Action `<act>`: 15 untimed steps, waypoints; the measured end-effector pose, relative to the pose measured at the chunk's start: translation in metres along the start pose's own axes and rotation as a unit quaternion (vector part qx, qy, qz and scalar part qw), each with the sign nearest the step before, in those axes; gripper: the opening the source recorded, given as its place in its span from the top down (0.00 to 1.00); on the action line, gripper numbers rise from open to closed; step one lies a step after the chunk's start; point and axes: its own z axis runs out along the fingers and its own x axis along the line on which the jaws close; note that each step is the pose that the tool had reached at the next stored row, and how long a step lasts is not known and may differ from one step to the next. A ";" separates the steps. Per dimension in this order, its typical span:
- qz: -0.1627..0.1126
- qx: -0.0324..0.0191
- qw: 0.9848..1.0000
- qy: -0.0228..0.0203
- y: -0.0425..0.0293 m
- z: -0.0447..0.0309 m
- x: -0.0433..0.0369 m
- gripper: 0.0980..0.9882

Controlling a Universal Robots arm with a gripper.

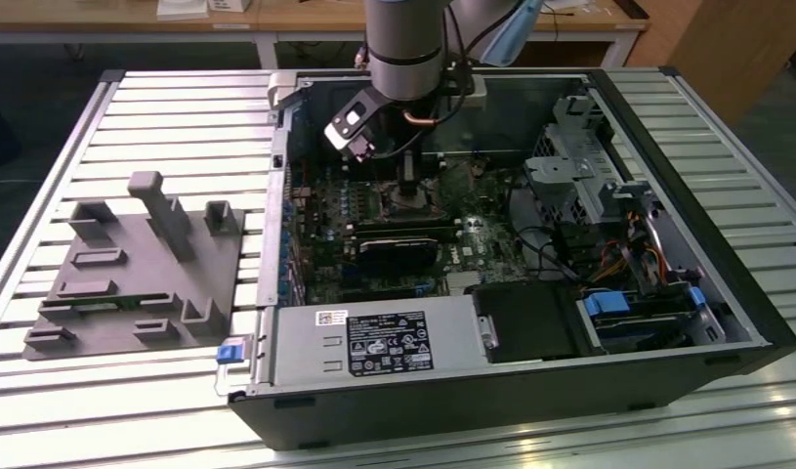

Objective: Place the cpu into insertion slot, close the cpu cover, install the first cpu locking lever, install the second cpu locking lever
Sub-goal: 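Place the cpu into insertion slot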

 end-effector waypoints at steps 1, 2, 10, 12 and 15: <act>0.000 0.000 1.000 0.000 0.0002 -0.0024 0.0000 0.99; 0.000 0.000 1.000 0.000 0.0004 -0.0050 0.0001 0.99; 0.000 0.000 1.000 0.000 0.0024 -0.0273 0.0007 0.99; 0.000 0.000 1.000 0.000 0.0027 -0.0308 0.0007 0.99; 0.000 0.000 1.000 0.000 0.0028 -0.0311 0.0008 0.99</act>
